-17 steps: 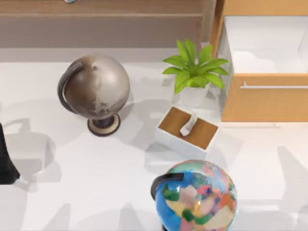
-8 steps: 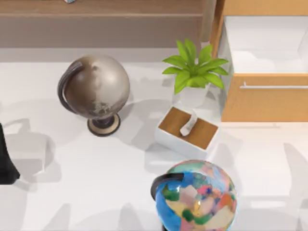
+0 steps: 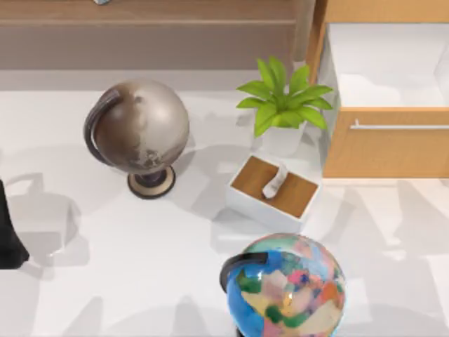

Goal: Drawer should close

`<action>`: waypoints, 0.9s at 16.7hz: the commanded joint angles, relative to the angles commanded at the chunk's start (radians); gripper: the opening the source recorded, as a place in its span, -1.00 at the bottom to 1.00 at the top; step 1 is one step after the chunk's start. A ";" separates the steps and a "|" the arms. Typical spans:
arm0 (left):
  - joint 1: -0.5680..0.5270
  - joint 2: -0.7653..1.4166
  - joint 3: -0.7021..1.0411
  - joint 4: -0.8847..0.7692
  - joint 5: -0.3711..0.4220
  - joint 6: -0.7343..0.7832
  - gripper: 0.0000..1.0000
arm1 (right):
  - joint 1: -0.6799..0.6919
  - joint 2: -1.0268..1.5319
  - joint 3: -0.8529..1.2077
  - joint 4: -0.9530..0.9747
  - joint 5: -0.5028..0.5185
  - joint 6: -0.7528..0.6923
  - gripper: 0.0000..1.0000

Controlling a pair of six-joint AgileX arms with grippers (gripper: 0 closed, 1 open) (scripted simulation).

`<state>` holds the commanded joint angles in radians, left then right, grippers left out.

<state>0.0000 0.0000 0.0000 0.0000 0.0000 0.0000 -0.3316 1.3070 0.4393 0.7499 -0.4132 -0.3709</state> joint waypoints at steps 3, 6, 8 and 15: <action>0.000 0.000 0.000 0.000 0.000 0.000 1.00 | 0.173 0.110 -0.123 0.207 0.134 -0.234 1.00; 0.000 0.000 0.000 0.000 0.000 0.000 1.00 | 0.336 0.242 -0.201 0.426 0.290 -0.484 1.00; 0.000 0.000 0.000 0.000 0.000 0.000 1.00 | 0.432 0.335 -0.229 0.568 0.401 -0.649 1.00; 0.000 0.000 0.000 0.000 0.000 0.000 1.00 | 0.648 0.616 -0.233 0.944 0.729 -1.107 1.00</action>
<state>0.0000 0.0000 0.0000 0.0000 0.0000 0.0000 0.3161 1.9231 0.2067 1.6939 0.3159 -1.4777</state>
